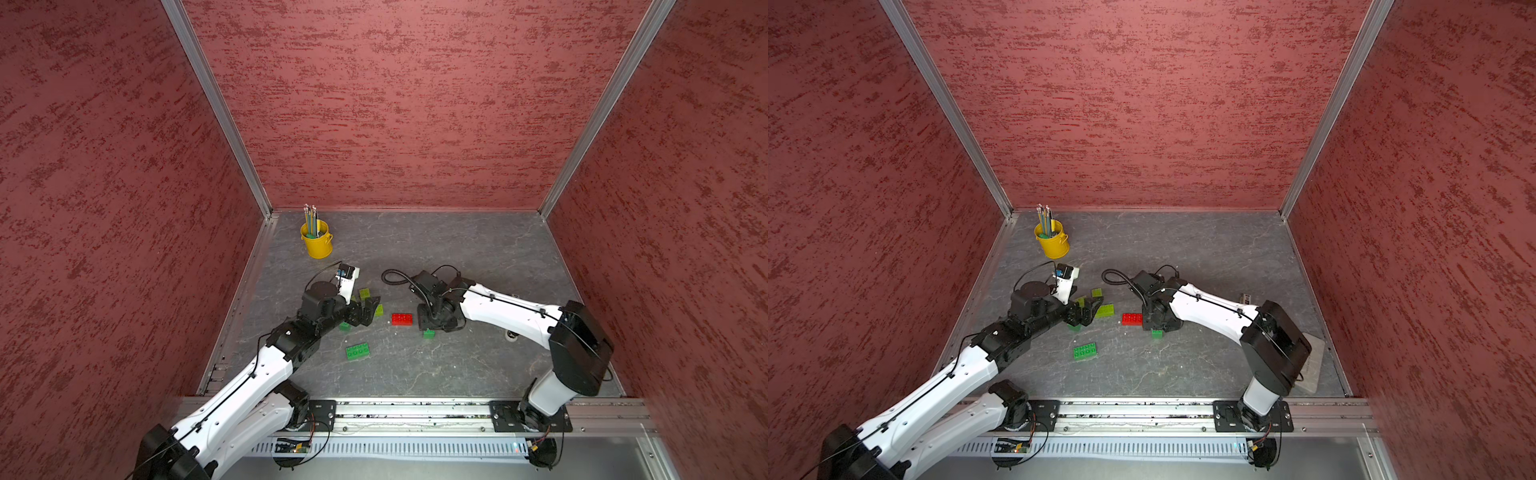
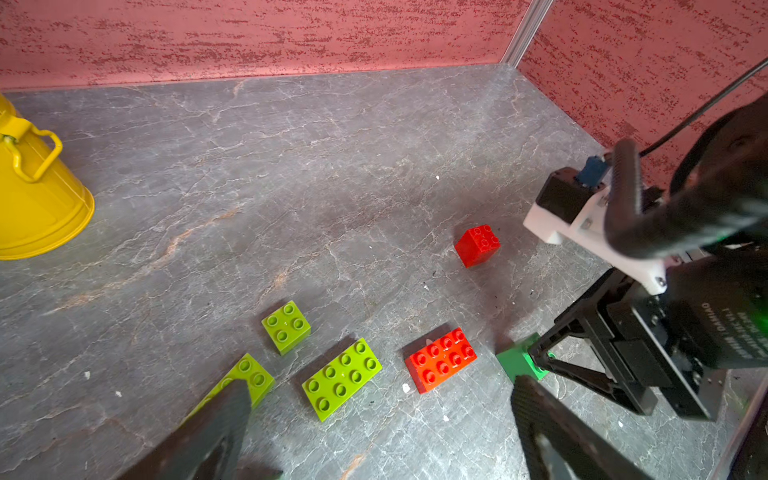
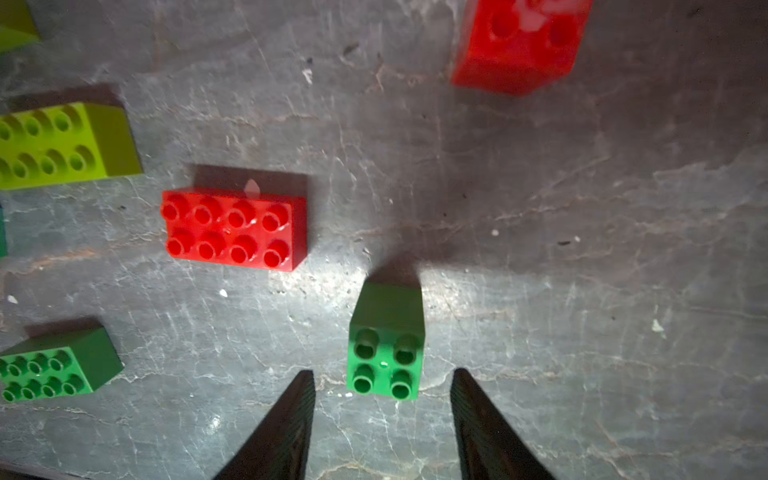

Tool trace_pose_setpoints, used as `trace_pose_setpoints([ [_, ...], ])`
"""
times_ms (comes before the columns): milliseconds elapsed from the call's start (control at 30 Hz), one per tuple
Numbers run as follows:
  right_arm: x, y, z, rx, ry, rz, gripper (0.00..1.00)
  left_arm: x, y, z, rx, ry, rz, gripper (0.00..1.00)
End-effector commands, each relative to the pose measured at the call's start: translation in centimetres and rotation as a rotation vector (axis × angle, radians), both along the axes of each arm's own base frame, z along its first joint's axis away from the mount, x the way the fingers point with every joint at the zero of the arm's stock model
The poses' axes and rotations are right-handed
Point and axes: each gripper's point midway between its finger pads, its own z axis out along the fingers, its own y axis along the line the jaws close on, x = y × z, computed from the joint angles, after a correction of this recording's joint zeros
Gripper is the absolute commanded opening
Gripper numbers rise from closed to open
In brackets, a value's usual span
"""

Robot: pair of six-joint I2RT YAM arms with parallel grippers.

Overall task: Assemble a spoon with lego
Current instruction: Pick up the lego brick from the center of the board.

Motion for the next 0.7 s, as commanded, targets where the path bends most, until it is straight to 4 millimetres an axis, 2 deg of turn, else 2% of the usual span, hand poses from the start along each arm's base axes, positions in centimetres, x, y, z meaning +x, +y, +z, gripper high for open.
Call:
trace_pose_setpoints([
  [0,0.0,0.5,-0.3,0.027,0.014,-0.039,0.55,-0.2,0.1,-0.4,0.01,0.002,0.01,1.0],
  [200,0.1,1.4,-1.5,0.05,0.032,-0.027,0.54,-0.3,0.2,-0.9,0.013,-0.004,0.02,1.0],
  [467,0.1,0.3,-2.9,-0.044,0.057,-0.023,0.52,-0.7,-0.1,-1.2,0.033,-0.016,0.006,1.0],
  [567,0.1,0.3,-3.3,-0.039,0.063,-0.021,0.44,-0.7,-0.1,-1.2,0.037,-0.015,0.005,1.0],
  [667,0.5,0.3,-3.0,-0.041,0.057,-0.023,0.33,-0.7,-0.3,-1.4,0.047,-0.014,-0.004,0.99],
])
